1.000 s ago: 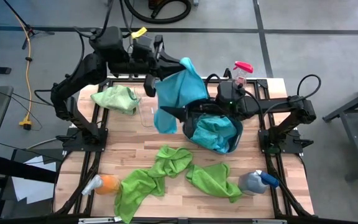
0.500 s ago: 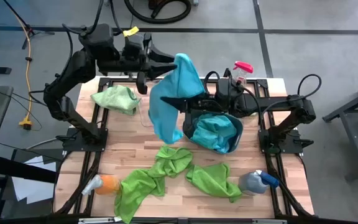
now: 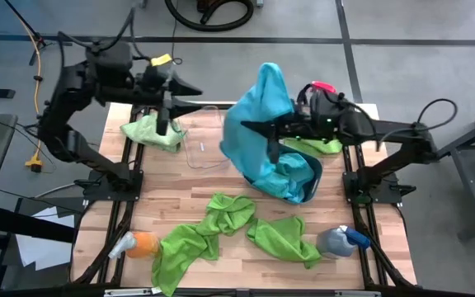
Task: Sort microfiber towel by color & place in baskets
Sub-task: Put the blue towel into the blue bin
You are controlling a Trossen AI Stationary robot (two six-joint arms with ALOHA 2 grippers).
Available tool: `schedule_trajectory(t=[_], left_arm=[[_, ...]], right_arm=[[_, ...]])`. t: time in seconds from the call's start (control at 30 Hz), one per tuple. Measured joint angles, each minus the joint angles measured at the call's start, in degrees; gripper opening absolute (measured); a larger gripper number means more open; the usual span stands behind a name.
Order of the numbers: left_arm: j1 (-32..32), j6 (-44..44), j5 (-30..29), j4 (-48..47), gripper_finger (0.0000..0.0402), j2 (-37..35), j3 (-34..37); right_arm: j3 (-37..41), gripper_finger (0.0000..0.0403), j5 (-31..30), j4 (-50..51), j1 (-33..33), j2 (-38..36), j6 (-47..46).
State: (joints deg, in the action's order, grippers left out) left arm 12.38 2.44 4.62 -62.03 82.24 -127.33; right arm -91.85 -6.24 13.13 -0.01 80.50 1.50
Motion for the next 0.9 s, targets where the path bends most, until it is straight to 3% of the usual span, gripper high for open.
schedule_trajectory(t=[0.1, 0.23, 0.47, 0.67, 0.77, 0.9], left_arm=[[-0.08, -0.07, -1.98, -1.24, 0.0184, -2.17, 1.04], [-0.09, 0.31, -3.15, 2.34, 0.0184, -6.49, 8.07], [-0.08, 7.52, -2.66, 23.65, 0.0184, -17.49, 36.27], [-0.11, 18.91, -0.40, 45.10, 0.0184, -25.59, 58.09], [-0.11, 22.09, -0.41, 51.93, 0.0184, -27.80, 63.91], [-0.11, 22.97, -0.84, 56.12, 0.0184, -29.40, 66.69]], right_arm=[[0.00, 0.0001, -2.45, 8.09, 0.21, -2.52, -0.88], [0.01, 0.0000, -6.56, 20.02, 1.59, -5.52, -4.18], [10.42, 0.0000, -15.30, 25.18, 6.13, -13.69, -12.24], [25.49, 0.0000, -20.32, 15.85, 8.87, -20.27, -23.82], [30.38, 0.0000, -21.90, 6.65, 8.61, -19.78, -23.76], [31.75, 0.0000, -28.22, -0.92, 7.04, -15.92, -16.74]])
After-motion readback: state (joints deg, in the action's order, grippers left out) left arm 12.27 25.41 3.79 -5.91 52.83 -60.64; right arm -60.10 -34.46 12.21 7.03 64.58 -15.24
